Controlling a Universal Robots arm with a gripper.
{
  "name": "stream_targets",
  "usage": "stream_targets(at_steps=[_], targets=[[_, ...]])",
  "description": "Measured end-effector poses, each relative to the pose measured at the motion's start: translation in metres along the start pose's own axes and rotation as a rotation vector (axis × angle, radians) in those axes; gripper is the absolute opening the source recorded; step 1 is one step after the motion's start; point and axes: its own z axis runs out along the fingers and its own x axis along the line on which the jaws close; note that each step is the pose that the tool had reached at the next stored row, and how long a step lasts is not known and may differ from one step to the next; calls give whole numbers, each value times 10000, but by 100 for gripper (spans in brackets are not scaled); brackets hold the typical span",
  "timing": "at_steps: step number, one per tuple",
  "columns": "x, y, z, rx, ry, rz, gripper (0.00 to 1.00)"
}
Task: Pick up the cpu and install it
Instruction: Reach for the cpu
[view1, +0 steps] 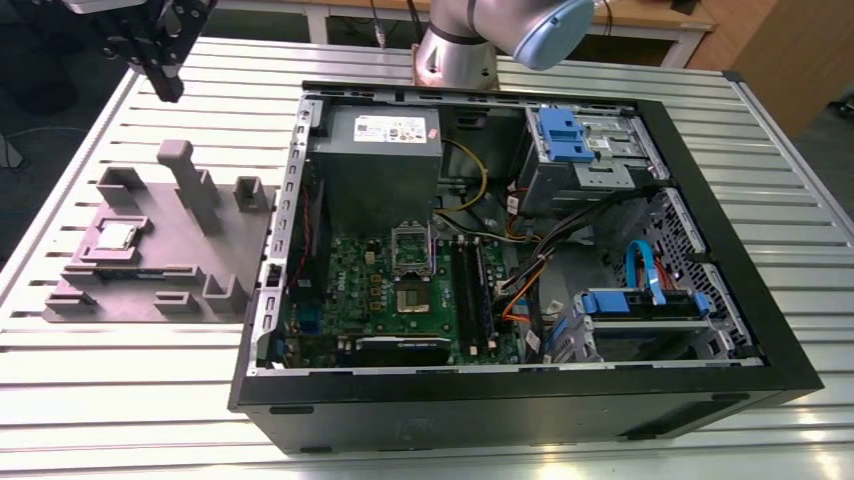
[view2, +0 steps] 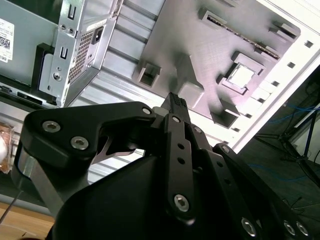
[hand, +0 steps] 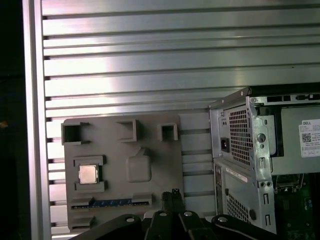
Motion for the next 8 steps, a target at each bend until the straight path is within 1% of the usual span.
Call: stream_targets(at_steps=[8], targets=[[13,-1,0,0,0,0,10]])
